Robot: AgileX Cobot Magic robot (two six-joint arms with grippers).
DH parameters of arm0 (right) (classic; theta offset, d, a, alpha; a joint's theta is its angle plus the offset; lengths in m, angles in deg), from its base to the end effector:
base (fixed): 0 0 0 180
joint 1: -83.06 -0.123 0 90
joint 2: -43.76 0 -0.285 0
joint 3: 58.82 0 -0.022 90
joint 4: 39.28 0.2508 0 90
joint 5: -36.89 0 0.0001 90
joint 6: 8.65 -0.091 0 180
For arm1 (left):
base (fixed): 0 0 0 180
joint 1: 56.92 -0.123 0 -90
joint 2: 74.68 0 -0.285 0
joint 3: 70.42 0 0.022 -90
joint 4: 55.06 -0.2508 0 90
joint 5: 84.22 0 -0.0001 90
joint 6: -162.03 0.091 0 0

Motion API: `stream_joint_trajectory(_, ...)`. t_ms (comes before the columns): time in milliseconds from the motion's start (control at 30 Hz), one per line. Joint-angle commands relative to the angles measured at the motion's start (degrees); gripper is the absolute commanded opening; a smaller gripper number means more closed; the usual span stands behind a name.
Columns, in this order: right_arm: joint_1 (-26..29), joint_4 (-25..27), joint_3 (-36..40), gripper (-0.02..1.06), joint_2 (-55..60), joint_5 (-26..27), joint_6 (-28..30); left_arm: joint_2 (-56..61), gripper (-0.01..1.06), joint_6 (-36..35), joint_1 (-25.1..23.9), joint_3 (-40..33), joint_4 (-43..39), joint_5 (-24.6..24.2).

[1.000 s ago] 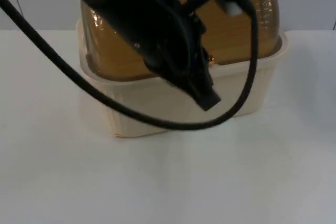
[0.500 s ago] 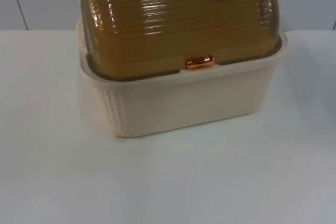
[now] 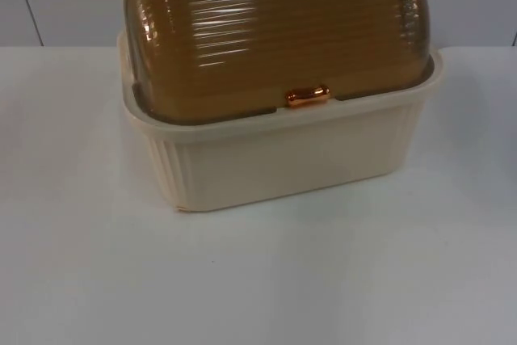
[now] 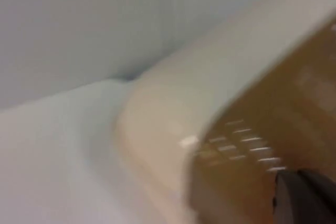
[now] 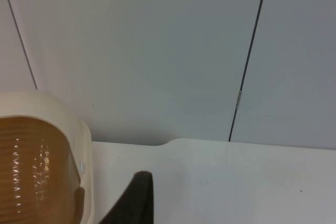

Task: Open the box lid with the left hand, place the block into the box with the right hand, then close the box lid with the left hand.

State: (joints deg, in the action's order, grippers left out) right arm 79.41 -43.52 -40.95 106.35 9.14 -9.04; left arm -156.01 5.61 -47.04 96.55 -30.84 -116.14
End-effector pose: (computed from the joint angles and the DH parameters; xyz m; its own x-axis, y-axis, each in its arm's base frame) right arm 0.1987 0.0095 0.4108 -0.3084 -0.0784 -0.9480 -0.0492 0.9966 -0.0665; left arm 0.2748 -0.0679 0.3579 -0.5336 0.1393 -0.8342 0.3701 0.9253 -0.0822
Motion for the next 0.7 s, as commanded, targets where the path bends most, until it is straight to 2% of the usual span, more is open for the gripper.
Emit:
stream_joint_trajectory(0, -0.2, -0.1, -0.2, 1.05, -0.4, 0.1, -0.2, 0.5, 0.00, -2.3, -5.9, -1.6, 2.3, 0.4)
stream_joint_trajectory(100, -0.2, -0.1, -0.2, 1.05, -0.4, -0.3, -0.2, 2.3, 0.00, -1.2, -11.9, -5.0, 6.0, 3.3)
stream_joint_trajectory(133, -0.2, -0.1, -0.2, 1.05, -0.4, -0.3, -0.2, 2.3, 0.00, -1.2, -11.9, -5.0, 6.0, 3.3)
stream_joint_trajectory(233, -0.2, -0.1, -0.2, 1.05, -0.4, -0.3, -0.2, 4.6, 0.00, -1.3, -14.5, -6.8, 5.2, 8.8)
stream_joint_trajectory(300, -0.2, -0.1, -0.2, 1.05, -0.4, -0.3, -0.2, 5.0, 0.00, -1.4, -15.2, -6.9, 5.2, 10.3)
stream_joint_trajectory(667, -0.2, -0.1, -0.2, 1.05, -0.4, 0.2, -0.2, 4.9, 0.00, 0.1, -15.2, -6.9, 4.7, 10.4)
